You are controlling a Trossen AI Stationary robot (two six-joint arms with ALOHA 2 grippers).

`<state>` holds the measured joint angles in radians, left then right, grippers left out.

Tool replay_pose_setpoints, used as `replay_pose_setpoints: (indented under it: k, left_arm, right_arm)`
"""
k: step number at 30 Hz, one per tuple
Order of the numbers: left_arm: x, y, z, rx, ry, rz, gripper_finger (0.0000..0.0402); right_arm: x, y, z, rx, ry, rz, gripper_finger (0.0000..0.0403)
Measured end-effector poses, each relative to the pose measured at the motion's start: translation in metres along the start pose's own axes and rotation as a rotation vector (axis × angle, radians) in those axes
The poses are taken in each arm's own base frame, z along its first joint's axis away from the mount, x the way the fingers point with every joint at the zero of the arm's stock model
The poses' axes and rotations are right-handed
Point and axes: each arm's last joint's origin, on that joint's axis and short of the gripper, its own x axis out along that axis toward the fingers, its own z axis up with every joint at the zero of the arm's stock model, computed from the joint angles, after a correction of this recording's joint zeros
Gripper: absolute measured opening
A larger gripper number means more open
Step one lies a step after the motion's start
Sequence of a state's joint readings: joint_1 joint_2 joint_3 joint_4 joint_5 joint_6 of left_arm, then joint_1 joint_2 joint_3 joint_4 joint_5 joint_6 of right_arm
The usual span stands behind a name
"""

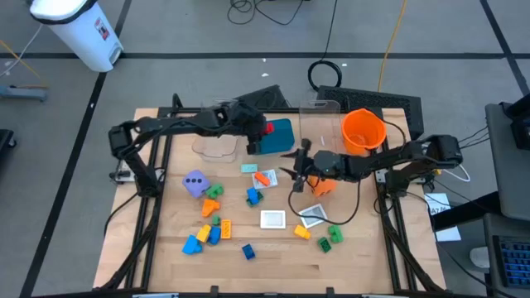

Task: Pick & Place Toys
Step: Put the red game piece into the blue bin

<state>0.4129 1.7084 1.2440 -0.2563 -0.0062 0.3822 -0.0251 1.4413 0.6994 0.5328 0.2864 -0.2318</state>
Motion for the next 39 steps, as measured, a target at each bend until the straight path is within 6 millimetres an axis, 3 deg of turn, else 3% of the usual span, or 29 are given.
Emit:
replay_pose_setpoints:
  k: [5, 13, 22, 29, 39]
  left_arm:
    - [0.016, 0.011, -0.008, -0.010, 0.034, -0.049, 0.0166]
    - [0.031, 0.023, -0.013, 0.004, 0.162, -0.082, 0.0135]
    - [0.052, 0.022, -0.027, 0.017, 0.272, -0.130, 0.0168]
    - [0.053, 0.024, -0.028, 0.046, 0.284, -0.102, 0.0135]
    - [0.051, 0.033, -0.016, 0.045, 0.354, -0.106, 0.0165]
  right_arm:
    - [-0.015, -0.004, 0.006, -0.036, 0.052, -0.085, 0.0180]
    - [-0.022, -0.011, 0.011, -0.010, 0.044, -0.093, 0.0180]
    - [-0.021, -0.016, 0.009, 0.003, 0.061, -0.109, 0.0180]
    - [-0.020, -0.019, 0.009, 0.008, 0.055, -0.123, 0.0180]
    - [-0.019, -0.027, 0.013, 0.029, 0.005, -0.157, 0.0180]
